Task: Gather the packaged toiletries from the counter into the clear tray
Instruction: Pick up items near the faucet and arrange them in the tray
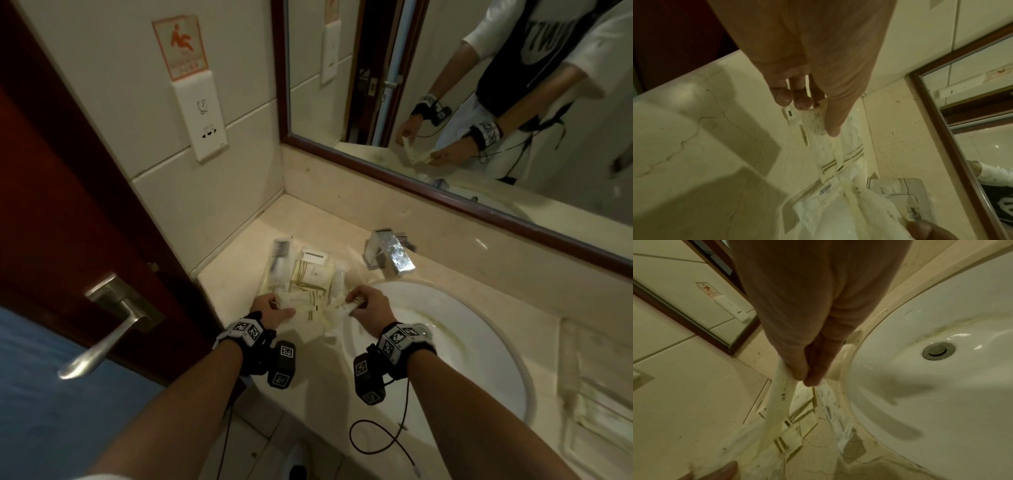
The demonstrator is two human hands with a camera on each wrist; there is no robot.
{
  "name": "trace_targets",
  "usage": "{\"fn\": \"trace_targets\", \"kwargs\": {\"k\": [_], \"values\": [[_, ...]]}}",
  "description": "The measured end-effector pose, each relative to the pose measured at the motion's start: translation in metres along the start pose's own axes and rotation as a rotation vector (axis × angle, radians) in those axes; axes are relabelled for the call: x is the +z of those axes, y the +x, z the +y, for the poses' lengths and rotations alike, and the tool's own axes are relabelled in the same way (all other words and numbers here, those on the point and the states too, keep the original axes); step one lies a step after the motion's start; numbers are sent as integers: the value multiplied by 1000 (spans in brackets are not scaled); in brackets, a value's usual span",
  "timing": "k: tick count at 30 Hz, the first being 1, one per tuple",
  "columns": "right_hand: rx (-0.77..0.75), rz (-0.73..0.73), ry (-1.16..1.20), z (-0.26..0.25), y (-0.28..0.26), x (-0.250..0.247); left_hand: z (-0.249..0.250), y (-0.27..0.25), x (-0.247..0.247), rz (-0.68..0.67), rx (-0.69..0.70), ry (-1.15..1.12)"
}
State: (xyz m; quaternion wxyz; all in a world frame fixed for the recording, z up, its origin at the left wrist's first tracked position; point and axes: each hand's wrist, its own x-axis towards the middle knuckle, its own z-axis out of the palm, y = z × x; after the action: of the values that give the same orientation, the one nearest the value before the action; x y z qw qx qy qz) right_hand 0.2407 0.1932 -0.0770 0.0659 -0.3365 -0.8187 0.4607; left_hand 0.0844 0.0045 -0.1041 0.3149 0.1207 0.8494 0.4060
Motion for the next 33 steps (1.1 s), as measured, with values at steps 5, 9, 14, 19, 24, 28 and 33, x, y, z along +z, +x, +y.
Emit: {"fn": "trace_targets", "kwargs": {"k": [5, 9, 14, 19, 24, 28, 33], "values": [[17, -52, 71, 0, -5, -3, 6, 2, 2, -16, 16, 0], [40, -24, 94, 6, -10, -13, 20, 4, 8, -32, 40, 26], [40, 119, 121, 15, -19, -38, 45, 3, 27, -92, 58, 70], [67, 256, 119, 38, -39, -75, 76, -4, 63, -160, 93, 122], [128, 378, 145, 75, -77, -120, 110, -21, 118, -245, 172, 101], [211, 511, 197, 113, -117, -162, 142, -45, 174, -351, 223, 109], [321, 630, 219, 151, -169, -211, 172, -80, 250, -464, 293, 173]]}}
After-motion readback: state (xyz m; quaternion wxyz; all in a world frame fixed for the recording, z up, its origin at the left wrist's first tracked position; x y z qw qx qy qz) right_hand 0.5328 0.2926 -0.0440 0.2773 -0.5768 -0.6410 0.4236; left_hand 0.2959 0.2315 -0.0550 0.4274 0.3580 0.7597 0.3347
